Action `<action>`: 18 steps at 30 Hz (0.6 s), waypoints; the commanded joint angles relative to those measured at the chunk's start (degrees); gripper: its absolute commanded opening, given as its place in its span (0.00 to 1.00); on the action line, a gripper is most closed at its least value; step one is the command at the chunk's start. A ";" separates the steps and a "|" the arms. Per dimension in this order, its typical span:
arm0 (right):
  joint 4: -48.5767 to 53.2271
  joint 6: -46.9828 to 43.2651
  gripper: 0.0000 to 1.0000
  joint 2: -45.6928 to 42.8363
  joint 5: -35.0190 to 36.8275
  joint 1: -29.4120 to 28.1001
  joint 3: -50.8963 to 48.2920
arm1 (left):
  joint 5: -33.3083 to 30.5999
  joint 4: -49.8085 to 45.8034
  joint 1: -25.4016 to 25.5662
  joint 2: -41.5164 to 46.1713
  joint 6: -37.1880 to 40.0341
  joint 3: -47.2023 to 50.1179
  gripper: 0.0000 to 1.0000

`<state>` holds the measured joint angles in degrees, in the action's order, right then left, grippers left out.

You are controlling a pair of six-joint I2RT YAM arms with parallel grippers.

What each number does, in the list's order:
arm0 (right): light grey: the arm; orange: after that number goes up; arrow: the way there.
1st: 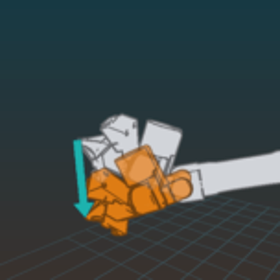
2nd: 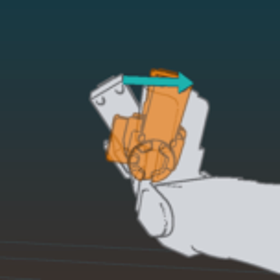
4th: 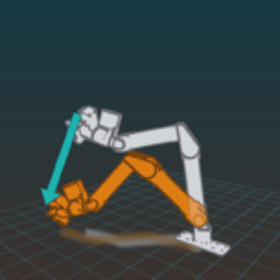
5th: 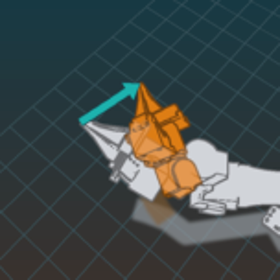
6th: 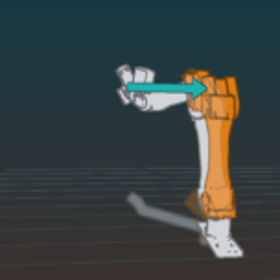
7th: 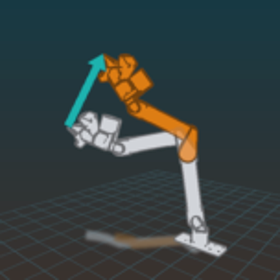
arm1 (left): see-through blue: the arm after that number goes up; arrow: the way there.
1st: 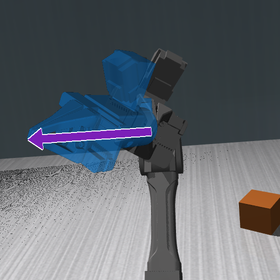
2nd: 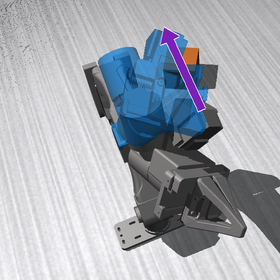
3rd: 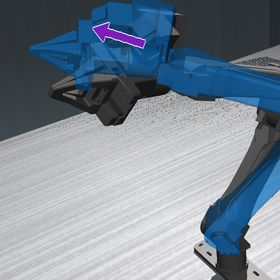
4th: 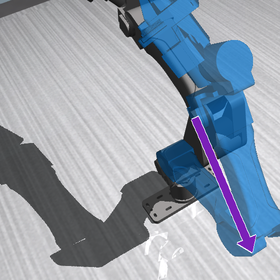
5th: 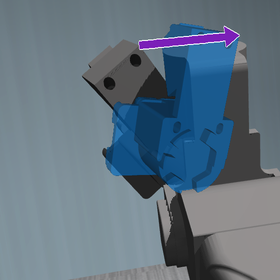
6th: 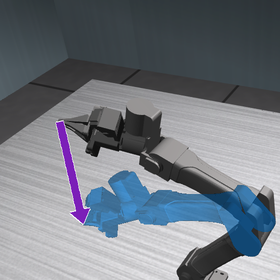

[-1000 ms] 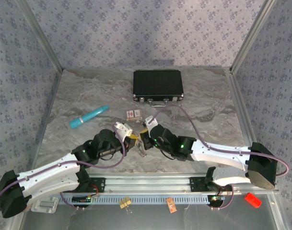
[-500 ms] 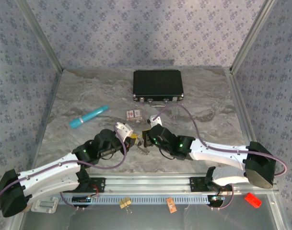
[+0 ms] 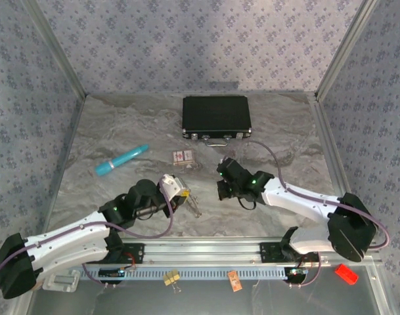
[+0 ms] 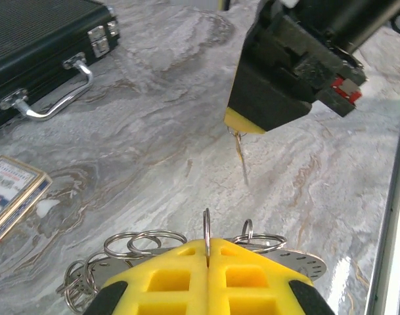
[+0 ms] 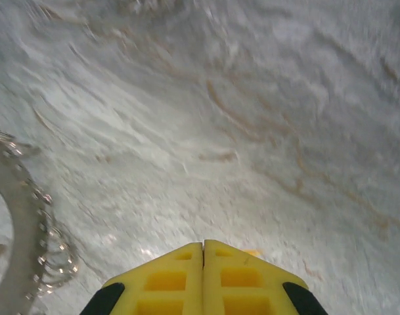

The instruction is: Put the keys on the keyring

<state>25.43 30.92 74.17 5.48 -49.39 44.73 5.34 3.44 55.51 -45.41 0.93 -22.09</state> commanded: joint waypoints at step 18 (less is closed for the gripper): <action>0.37 -2.71 0.45 -4.16 -3.62 5.35 -0.42 | 11.24 -4.24 1.26 1.65 13.86 0.38 0.00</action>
<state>26.79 30.11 72.16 0.51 -45.34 44.34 14.02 1.02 55.79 -43.55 11.22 -21.56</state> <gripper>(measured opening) 0.445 0.044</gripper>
